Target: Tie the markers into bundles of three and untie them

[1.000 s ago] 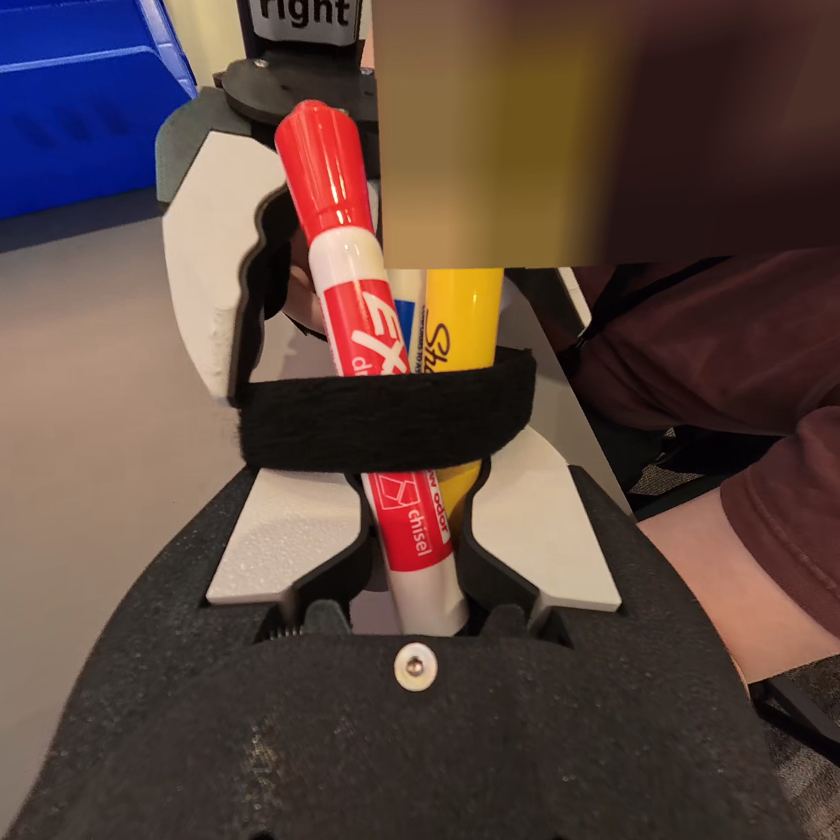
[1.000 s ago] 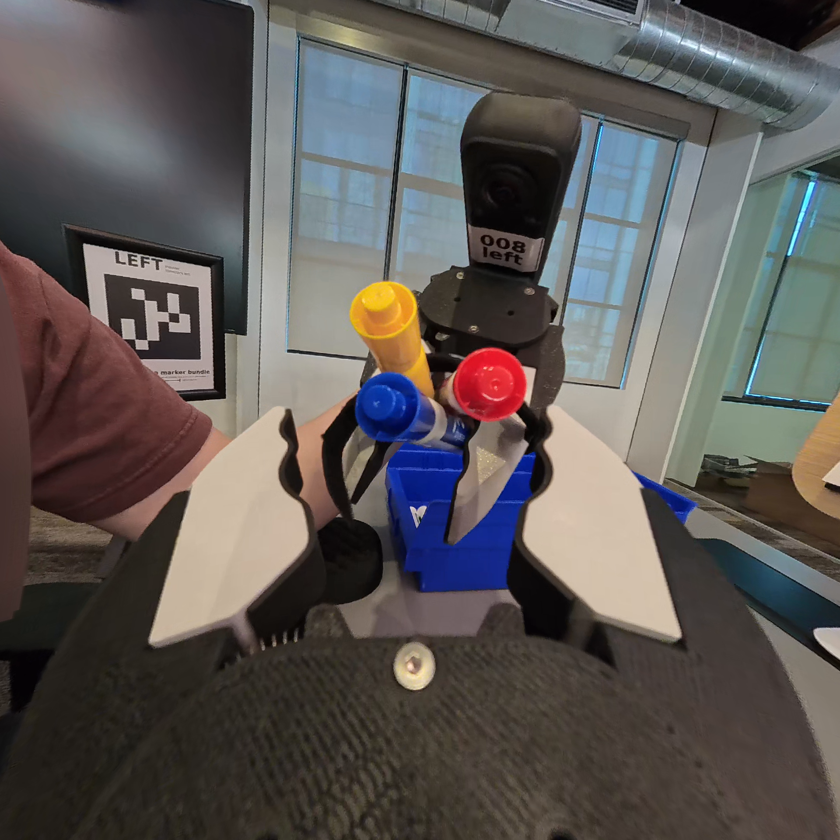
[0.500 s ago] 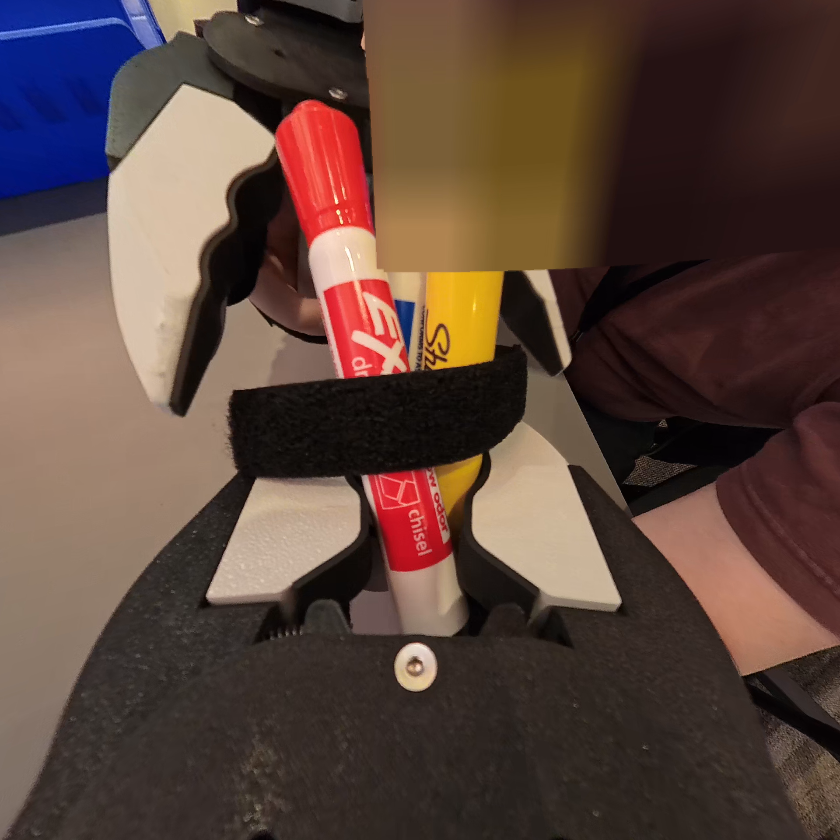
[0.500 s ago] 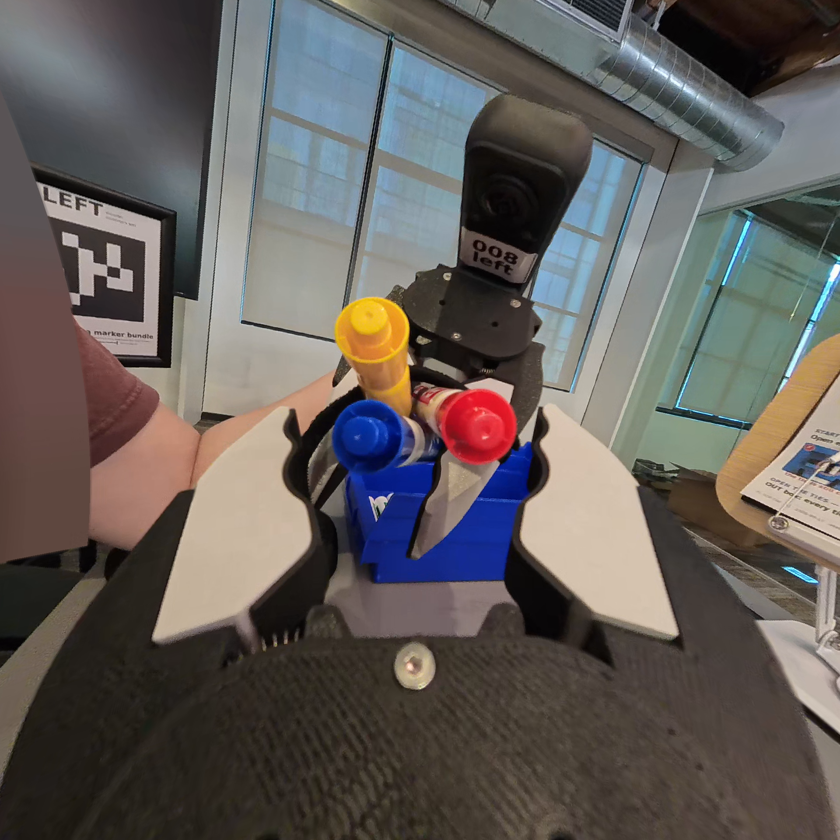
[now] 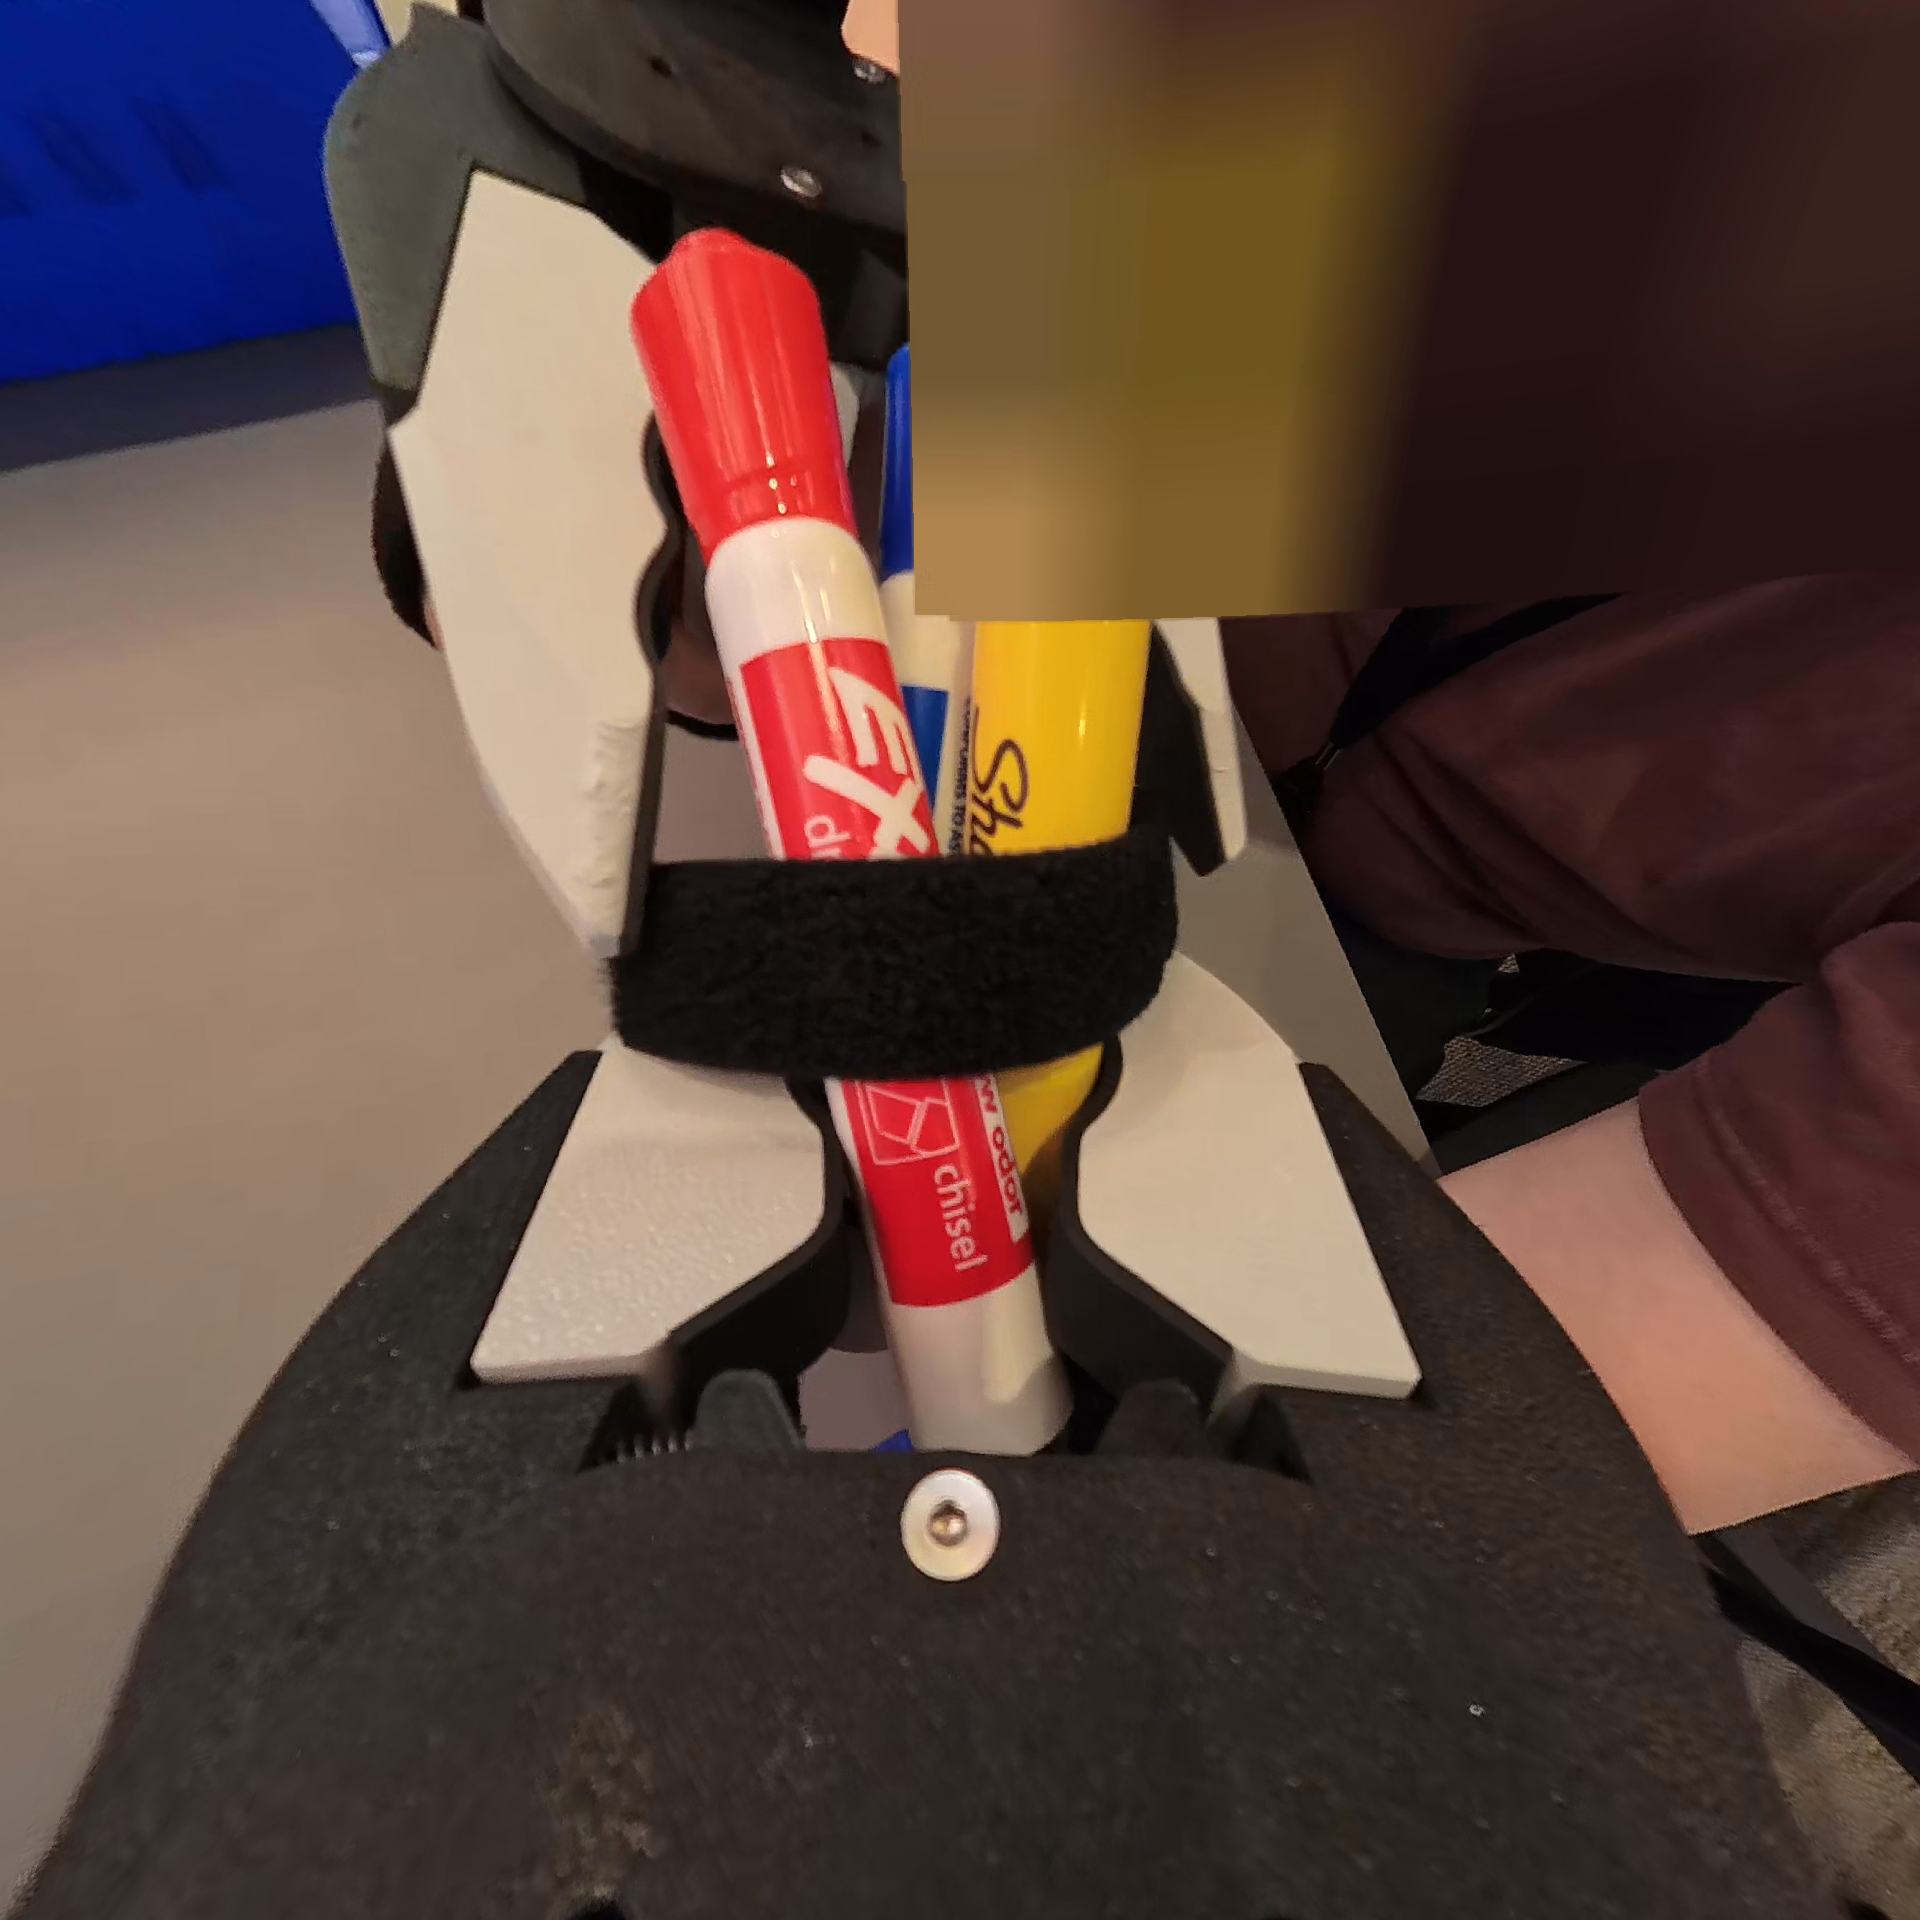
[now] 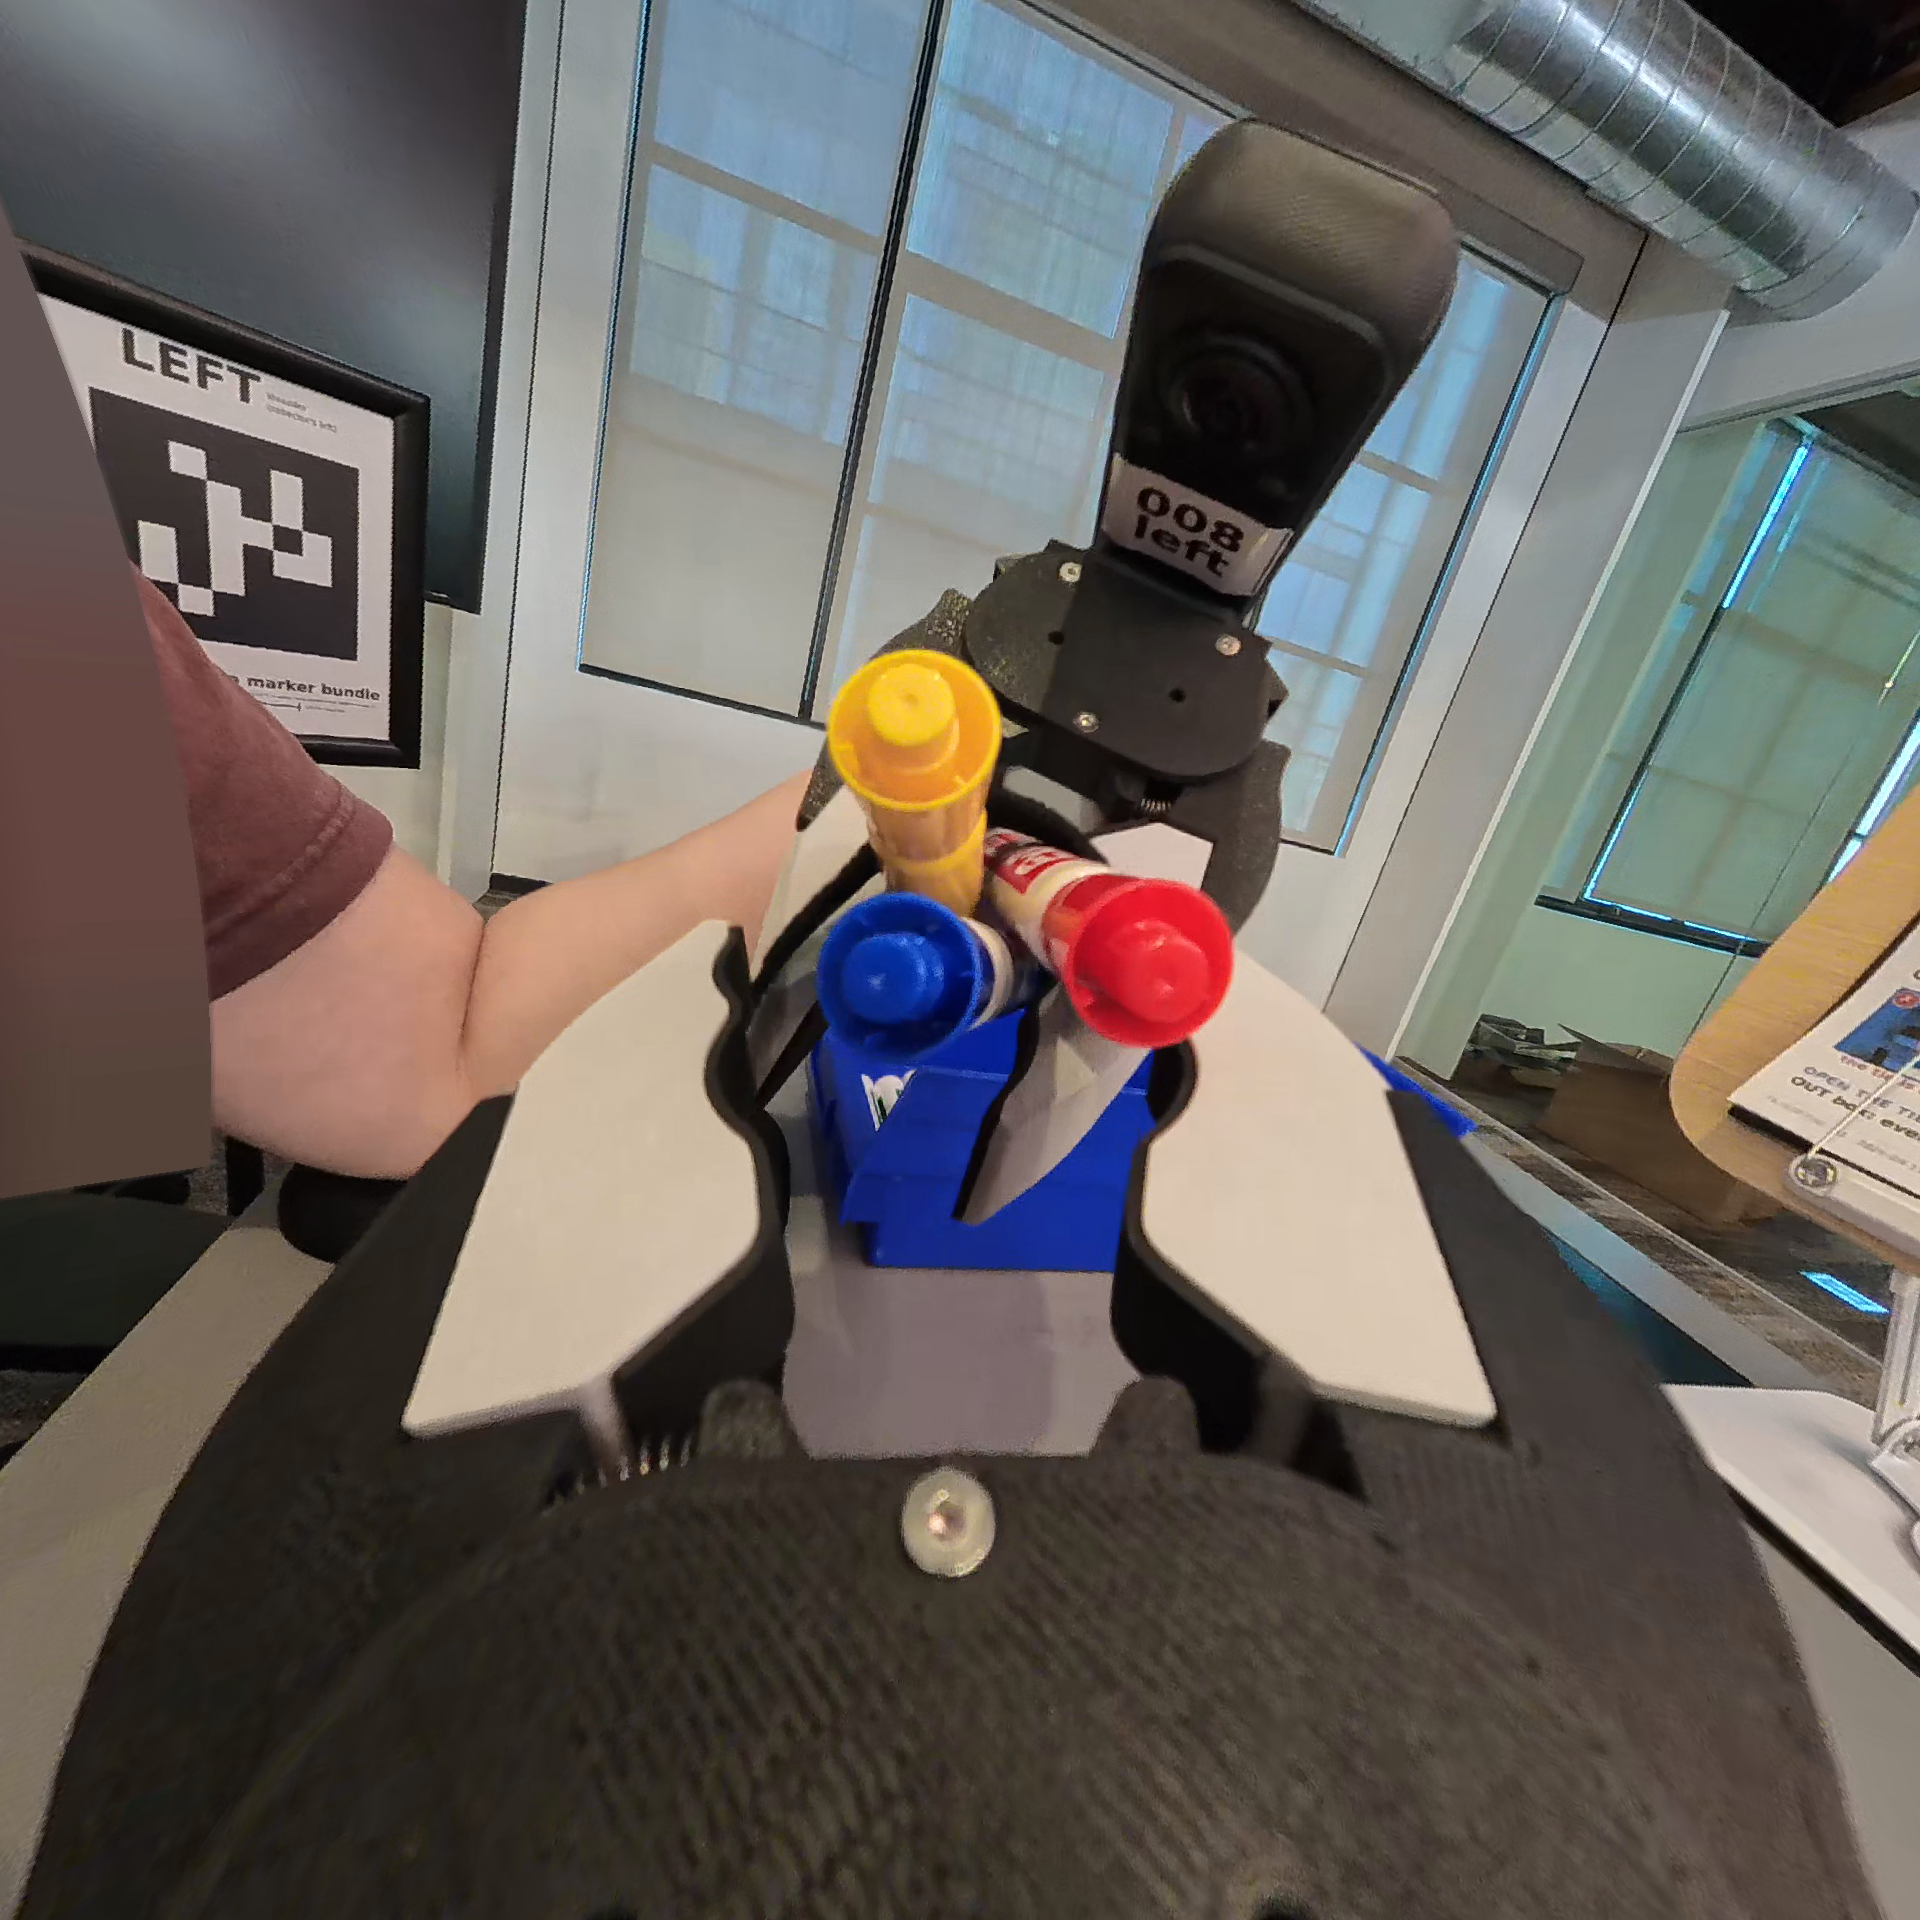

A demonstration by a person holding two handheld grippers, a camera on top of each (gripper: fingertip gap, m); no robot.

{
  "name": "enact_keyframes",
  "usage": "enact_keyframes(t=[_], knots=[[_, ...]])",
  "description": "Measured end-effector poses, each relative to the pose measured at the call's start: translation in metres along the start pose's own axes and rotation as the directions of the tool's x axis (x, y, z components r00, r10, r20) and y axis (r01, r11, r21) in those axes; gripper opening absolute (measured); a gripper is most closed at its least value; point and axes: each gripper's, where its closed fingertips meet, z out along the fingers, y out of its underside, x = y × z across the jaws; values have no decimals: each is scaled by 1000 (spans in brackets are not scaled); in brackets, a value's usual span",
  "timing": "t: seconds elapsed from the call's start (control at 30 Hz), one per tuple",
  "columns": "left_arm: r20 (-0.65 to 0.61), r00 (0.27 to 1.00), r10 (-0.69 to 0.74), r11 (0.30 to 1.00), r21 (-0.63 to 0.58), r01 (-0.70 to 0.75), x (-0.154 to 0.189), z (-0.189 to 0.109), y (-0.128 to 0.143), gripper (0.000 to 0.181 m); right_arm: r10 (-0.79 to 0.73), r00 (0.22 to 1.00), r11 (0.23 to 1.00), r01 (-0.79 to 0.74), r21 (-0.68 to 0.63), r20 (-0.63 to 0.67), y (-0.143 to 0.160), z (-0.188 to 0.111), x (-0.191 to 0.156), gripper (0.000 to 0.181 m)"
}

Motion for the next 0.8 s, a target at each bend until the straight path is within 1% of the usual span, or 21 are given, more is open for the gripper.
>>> enact_keyframes(t=[0.03, 0.33, 0.37, 0.8], knots=[[0, 1000, -2, 1000, 2, 2, 0, -1, 0, 42, 2, 1000, 1000, -2, -2, -1, 1, 0, 0, 74], [1, 1000, -3, 1000, 7, 3, 0, -2, 1, 42, -15, 1000, 1000, 15, -18, 13, 3, -3, -2, 63], [-1, 1000, -4, 1000, 8, 4, 0, -2, 1, 44, -19, 1000, 1000, 20, -21, 12, 4, -3, -2, 62], [-16, 1000, -19, 1000, -1, 19, -1, 0, 3, 45, -34, 998, 999, 36, -41, 57, 7, -7, -3, 55]])
